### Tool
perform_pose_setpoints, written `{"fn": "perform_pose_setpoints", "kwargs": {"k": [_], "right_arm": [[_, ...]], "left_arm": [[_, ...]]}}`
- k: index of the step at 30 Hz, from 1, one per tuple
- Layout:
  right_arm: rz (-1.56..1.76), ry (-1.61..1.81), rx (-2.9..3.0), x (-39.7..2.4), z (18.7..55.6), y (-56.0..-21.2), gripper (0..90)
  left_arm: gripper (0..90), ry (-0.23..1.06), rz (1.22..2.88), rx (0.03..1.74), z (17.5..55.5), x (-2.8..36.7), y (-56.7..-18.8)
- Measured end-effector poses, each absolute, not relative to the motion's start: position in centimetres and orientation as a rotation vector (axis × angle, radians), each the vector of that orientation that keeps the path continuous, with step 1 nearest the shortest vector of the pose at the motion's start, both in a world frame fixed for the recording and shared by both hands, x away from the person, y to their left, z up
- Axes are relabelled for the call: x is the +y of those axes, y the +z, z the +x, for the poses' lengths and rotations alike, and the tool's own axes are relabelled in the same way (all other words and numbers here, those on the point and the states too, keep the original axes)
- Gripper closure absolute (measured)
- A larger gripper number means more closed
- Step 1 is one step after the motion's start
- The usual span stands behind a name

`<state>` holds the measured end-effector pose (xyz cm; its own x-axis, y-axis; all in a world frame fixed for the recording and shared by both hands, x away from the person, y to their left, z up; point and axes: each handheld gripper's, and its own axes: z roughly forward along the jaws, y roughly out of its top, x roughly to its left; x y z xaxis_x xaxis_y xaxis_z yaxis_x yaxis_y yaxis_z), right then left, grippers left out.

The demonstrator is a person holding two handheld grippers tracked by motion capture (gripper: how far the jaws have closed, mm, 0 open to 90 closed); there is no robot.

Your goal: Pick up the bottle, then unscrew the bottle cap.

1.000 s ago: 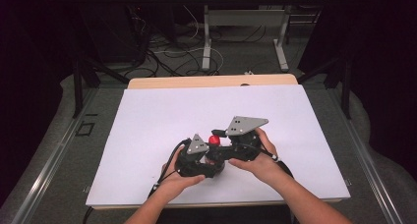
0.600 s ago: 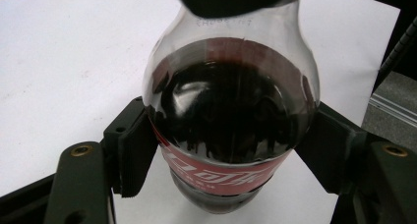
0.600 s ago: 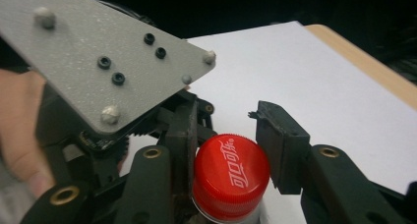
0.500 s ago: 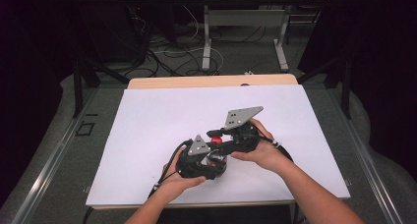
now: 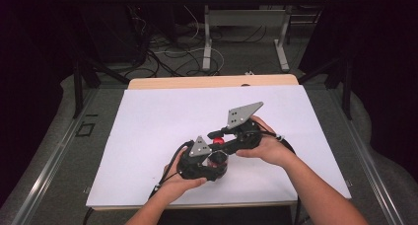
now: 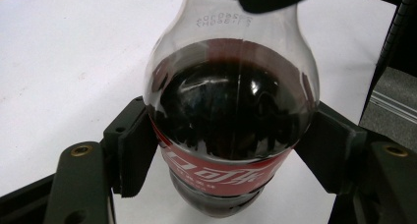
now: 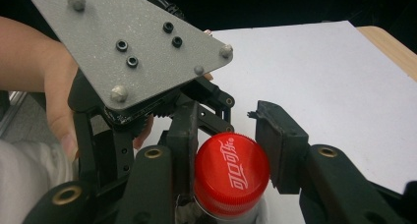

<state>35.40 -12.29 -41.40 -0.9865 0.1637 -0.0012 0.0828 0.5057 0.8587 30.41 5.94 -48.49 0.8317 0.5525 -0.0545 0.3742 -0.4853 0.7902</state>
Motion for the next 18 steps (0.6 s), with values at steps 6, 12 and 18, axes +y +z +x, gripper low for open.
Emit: {"fn": "perform_pose_setpoints", "kwargs": {"k": [6, 12, 18], "right_arm": [[0.321, 1.496, 2.606, -12.3, 35.0, -41.2, 51.5], [0.465, 1.477, 2.517, -12.4, 34.0, -41.0, 41.6], [0.575, 1.466, 2.389, -12.5, 32.1, -41.0, 41.1]], "left_arm": [[29.8, 0.250, 2.147, 0.685, 30.7, 6.3, -48.4], [29.8, 0.268, 2.138, 0.705, 31.0, 6.7, -48.4], [29.9, 0.286, 2.124, 0.720, 31.2, 6.7, -48.6]]}}
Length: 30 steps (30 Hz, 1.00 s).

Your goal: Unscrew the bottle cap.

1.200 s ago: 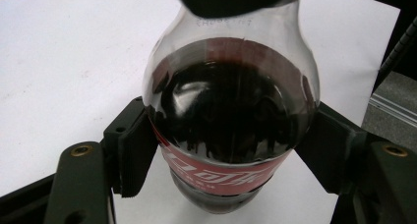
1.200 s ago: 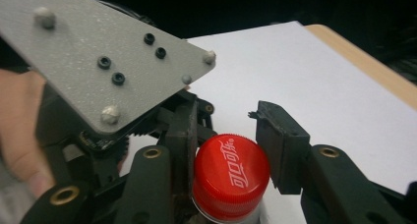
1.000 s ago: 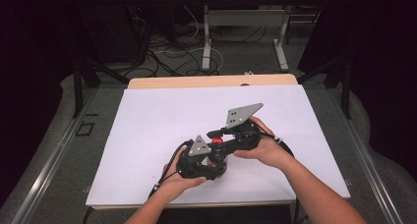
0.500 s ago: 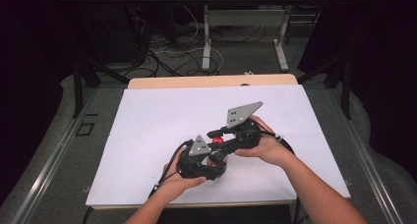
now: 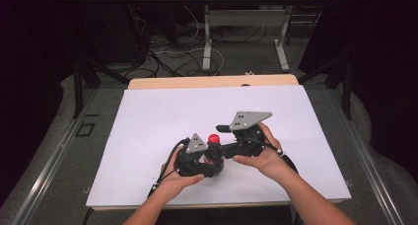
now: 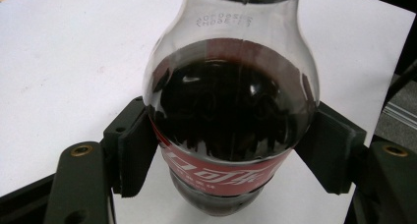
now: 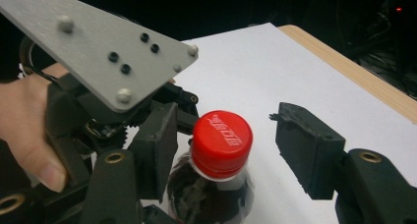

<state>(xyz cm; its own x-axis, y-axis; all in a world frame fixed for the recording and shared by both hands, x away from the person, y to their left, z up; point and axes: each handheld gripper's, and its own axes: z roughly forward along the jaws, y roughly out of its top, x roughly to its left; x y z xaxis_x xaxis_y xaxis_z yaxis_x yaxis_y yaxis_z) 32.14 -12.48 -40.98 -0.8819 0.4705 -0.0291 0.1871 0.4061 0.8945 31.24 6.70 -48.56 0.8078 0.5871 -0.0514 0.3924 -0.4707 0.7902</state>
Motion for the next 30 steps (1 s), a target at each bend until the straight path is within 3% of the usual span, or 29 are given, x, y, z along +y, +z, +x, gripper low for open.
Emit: {"fn": "perform_pose_setpoints", "kwargs": {"k": [30], "right_arm": [[0.655, 1.415, 2.335, -11.3, 31.6, -42.1, 60.8]], "left_arm": [[29.9, 0.280, 2.139, 0.712, 31.0, 6.3, -48.7]]}}
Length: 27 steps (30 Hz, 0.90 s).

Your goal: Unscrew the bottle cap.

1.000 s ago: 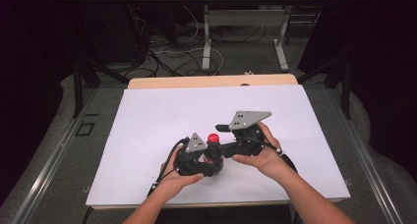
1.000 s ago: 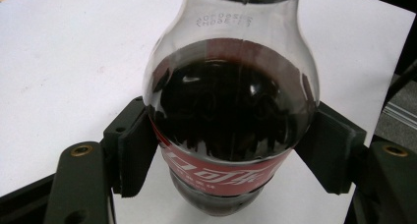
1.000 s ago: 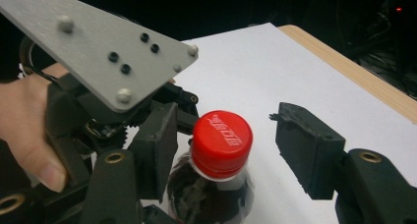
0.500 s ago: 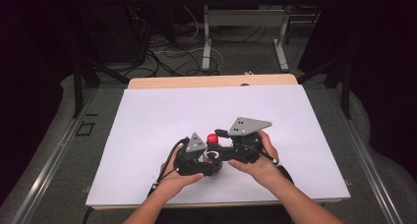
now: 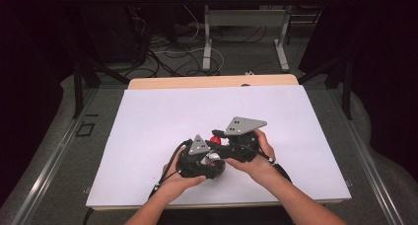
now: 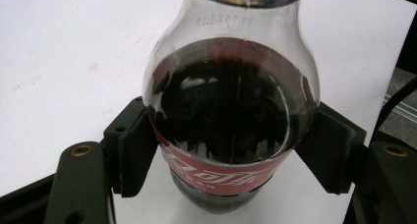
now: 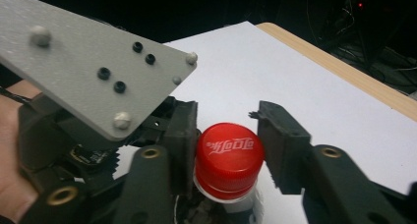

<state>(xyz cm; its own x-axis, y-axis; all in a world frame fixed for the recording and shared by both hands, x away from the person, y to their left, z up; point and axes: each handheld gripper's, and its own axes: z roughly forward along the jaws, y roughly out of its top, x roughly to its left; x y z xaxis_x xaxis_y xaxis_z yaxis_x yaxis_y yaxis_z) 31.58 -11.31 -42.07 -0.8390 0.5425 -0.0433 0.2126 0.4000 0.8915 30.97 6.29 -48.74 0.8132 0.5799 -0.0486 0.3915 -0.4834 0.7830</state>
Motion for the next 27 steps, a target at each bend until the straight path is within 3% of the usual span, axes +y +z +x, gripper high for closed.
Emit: {"fn": "perform_pose_setpoints", "kwargs": {"k": [23, 27], "right_arm": [[0.152, 1.462, 2.728, -13.1, 35.7, -40.9, 60.8], [0.231, 1.446, 2.678, -12.9, 35.2, -40.7, 51.8]], "left_arm": [[29.9, 0.247, 2.156, 0.656, 30.6, 5.8, -48.9], [29.9, 0.254, 2.144, 0.674, 30.8, 6.0, -48.8]]}}
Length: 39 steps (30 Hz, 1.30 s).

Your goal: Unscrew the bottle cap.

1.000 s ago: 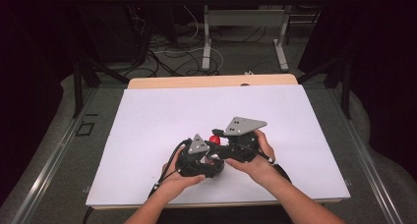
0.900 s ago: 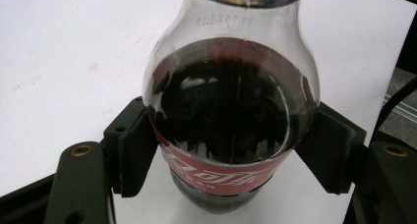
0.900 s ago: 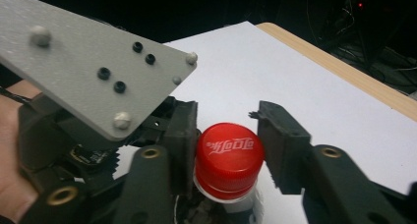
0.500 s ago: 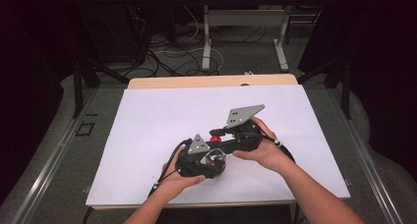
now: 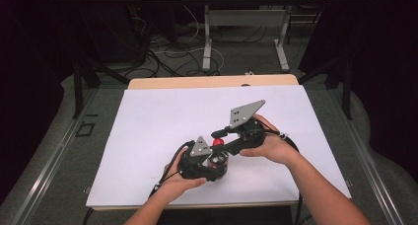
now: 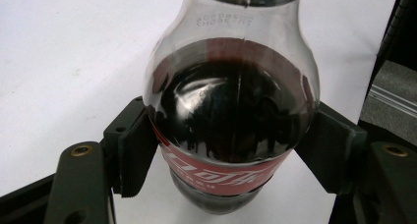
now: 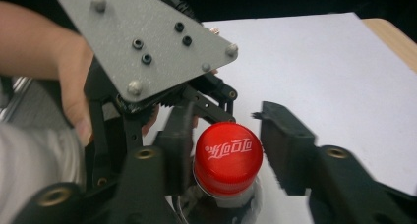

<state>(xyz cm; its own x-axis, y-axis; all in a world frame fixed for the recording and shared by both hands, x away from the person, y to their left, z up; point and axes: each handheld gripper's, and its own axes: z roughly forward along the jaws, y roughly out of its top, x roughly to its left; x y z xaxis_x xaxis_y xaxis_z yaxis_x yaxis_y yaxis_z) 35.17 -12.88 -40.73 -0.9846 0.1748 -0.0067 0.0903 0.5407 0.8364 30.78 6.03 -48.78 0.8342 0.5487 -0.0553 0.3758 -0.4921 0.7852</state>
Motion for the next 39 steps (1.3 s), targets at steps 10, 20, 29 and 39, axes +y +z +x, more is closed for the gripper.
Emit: {"fn": "perform_pose_setpoints", "kwargs": {"k": [10, 20, 29, 39], "right_arm": [[0.473, 1.421, 2.454, -12.2, 32.7, -40.7, 44.4], [0.589, 1.402, 2.338, -11.4, 31.1, -41.8, 50.3], [0.556, 1.414, 2.347, -10.9, 31.7, -42.2, 55.1], [0.425, 1.470, 2.510, -11.7, 33.6, -41.6, 60.9]], "left_arm": [[29.8, 0.272, 2.132, 0.710, 31.1, 6.6, -48.5], [29.9, 0.277, 2.129, 0.724, 31.1, 6.6, -48.5], [29.9, 0.283, 2.136, 0.713, 30.9, 6.2, -48.5], [29.9, 0.260, 2.141, 0.690, 30.7, 6.2, -48.5]]}}
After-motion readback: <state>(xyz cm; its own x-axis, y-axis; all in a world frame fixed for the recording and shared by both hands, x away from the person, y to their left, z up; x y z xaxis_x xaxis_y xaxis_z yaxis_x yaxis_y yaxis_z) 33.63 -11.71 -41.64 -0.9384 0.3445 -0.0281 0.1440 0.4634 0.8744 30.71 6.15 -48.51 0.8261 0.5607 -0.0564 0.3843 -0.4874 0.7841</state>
